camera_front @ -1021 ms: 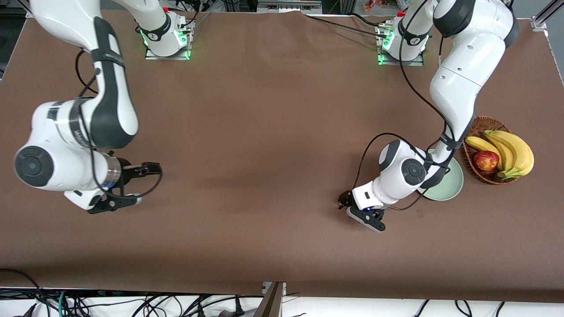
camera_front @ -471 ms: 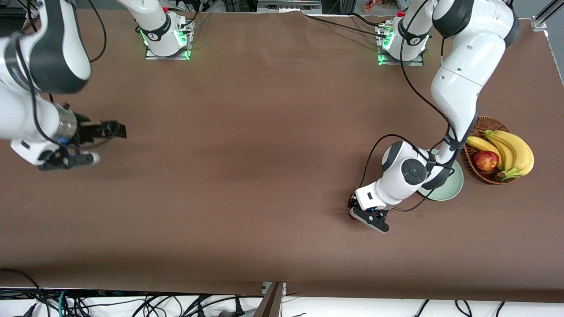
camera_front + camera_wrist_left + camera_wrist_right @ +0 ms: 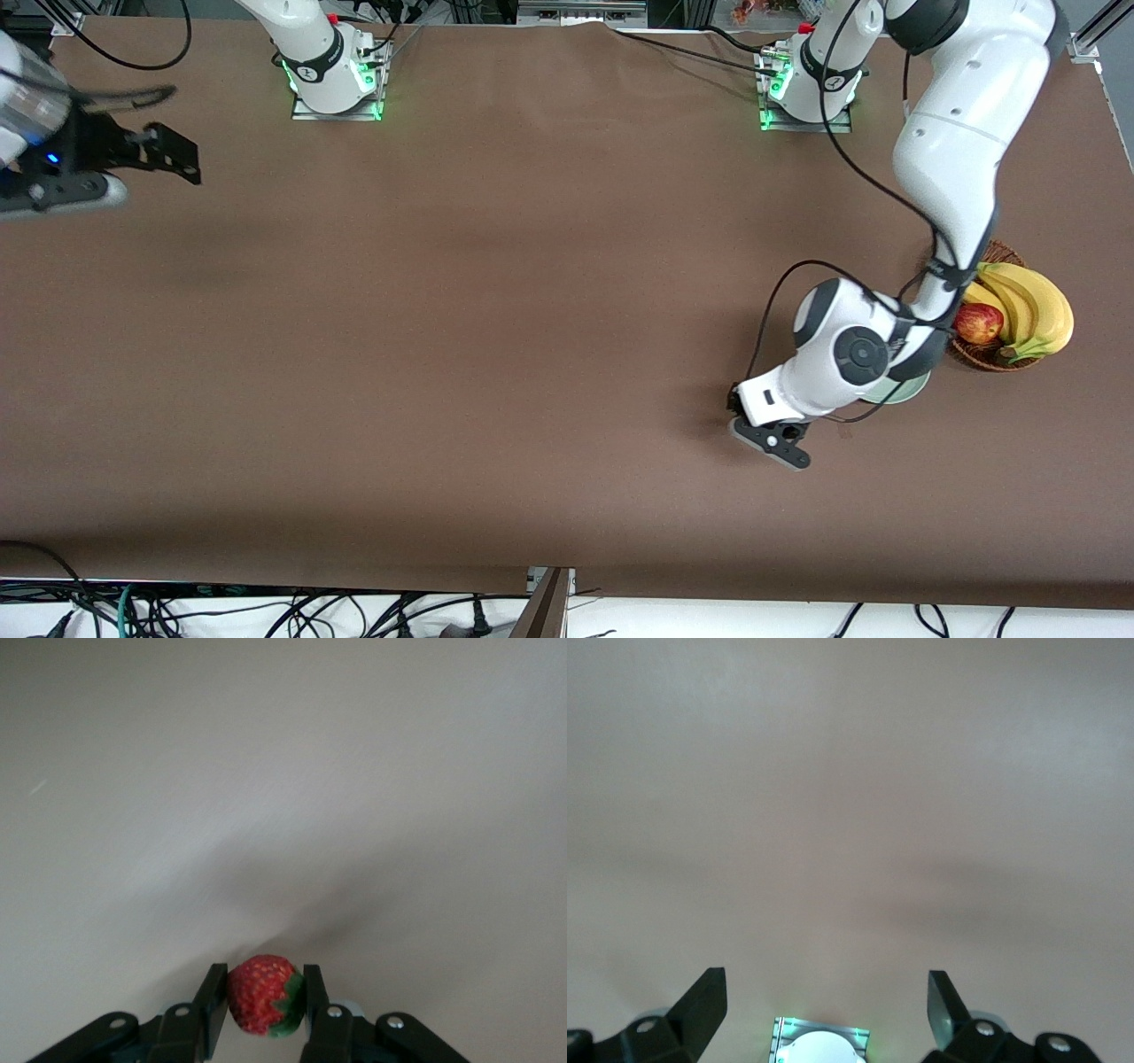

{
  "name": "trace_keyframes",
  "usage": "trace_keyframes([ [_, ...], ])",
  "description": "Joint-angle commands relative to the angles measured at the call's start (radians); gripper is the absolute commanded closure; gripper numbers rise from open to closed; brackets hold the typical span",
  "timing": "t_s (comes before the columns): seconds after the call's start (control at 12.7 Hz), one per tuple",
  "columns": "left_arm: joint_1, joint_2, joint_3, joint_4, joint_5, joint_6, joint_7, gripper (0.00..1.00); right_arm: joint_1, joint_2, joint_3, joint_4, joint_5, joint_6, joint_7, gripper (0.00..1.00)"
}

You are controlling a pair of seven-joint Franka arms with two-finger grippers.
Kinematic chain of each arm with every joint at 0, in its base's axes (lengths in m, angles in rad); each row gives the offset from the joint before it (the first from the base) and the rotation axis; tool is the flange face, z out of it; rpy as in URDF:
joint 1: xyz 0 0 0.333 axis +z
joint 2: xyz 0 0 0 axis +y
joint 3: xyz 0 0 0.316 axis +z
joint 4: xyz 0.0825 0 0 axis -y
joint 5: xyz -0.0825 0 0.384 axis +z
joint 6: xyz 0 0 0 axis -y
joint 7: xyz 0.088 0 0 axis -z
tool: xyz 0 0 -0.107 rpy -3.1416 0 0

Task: Collect all strawberries into plate
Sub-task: 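Grasp the last strawberry with the left gripper while the right gripper returns to rest, then carry the strawberry to the plate with the left gripper and release it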

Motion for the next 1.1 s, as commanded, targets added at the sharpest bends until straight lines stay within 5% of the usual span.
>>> trace_keyframes([
  [0.0,0.059,-0.108,-0.019,-0.031,0.015,-0.224,0.016,0.96,-0.021,-0.004,0.023,0.054,-0.017,-0.021,0.01,0.0],
  [0.24,0.163,-0.133,-0.013,-0.046,0.026,-0.354,0.176,0.91,-0.021,-0.004,0.025,0.052,-0.006,-0.055,0.02,0.0],
  [0.31,0.211,-0.133,-0.01,-0.08,0.027,-0.348,0.213,0.75,-0.021,-0.003,0.025,0.052,-0.006,-0.069,0.02,0.0],
  [0.63,0.392,-0.129,-0.013,-0.215,0.027,-0.178,0.387,0.73,-0.021,0.007,0.025,0.058,-0.013,-0.105,0.078,0.0],
  [0.71,0.395,-0.133,-0.013,-0.229,0.027,-0.158,0.389,0.04,-0.019,0.008,0.022,0.064,-0.019,-0.112,0.066,0.0],
  [1.02,0.395,-0.171,-0.017,-0.221,0.027,-0.182,0.39,0.0,-0.013,0.016,0.02,0.064,-0.014,-0.109,0.072,0.0],
])
